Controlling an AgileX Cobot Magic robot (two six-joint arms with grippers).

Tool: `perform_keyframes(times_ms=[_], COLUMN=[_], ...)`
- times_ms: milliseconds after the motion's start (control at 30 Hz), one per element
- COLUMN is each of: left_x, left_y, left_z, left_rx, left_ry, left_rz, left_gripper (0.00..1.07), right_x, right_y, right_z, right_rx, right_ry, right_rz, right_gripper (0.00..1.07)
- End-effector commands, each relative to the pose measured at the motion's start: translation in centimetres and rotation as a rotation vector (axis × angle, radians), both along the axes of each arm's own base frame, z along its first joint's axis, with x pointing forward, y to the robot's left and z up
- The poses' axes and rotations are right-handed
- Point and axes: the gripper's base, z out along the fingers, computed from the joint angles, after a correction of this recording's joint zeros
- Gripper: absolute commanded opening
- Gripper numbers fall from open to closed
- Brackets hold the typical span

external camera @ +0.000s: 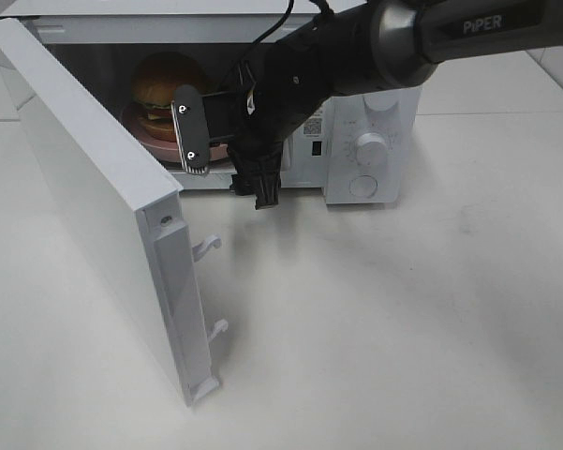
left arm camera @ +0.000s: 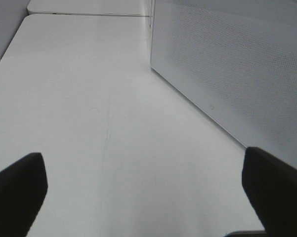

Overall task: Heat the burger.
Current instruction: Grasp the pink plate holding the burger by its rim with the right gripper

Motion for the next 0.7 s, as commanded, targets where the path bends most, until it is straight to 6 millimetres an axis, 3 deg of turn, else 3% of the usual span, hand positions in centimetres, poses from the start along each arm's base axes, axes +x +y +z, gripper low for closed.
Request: perform_keyframes(times_ms=[33,300,567,667,700], left_x=[-0.1,-0.1,-0.1,-0.1,-0.1], left_y=[0.0,0.0,0.0,0.0,0.0], left_z=[0.0,0.0,0.0,0.0,0.0], left_rx=[-0.005,-0.005,-0.005,-0.005,-0.005], left_ry=[-0.024,-0.024,-0.024,-0.024,-0.024], left_rz=[0.004,0.004,0.004,0.004,0.004], left_gripper=[1.00,1.00,1.00,1.00,1.00], right_x=[1.3,3.7,4.5,4.7,4.8], right_y=[0.4,0.3,0.2,0.3,0.4], right_z=[-0.3,-1.3,-2.0,-2.3,-2.5], right_rx=[0.007,0.005,0.016,0.015,0.012], right_ry=[-0.003,-0.001,0.007,0.016,0.020], right_rz=[-0.020,-0.058,-0.078,-0.082,-0.083], right_gripper=[0.80,0.78,0.75,0.69,0.59])
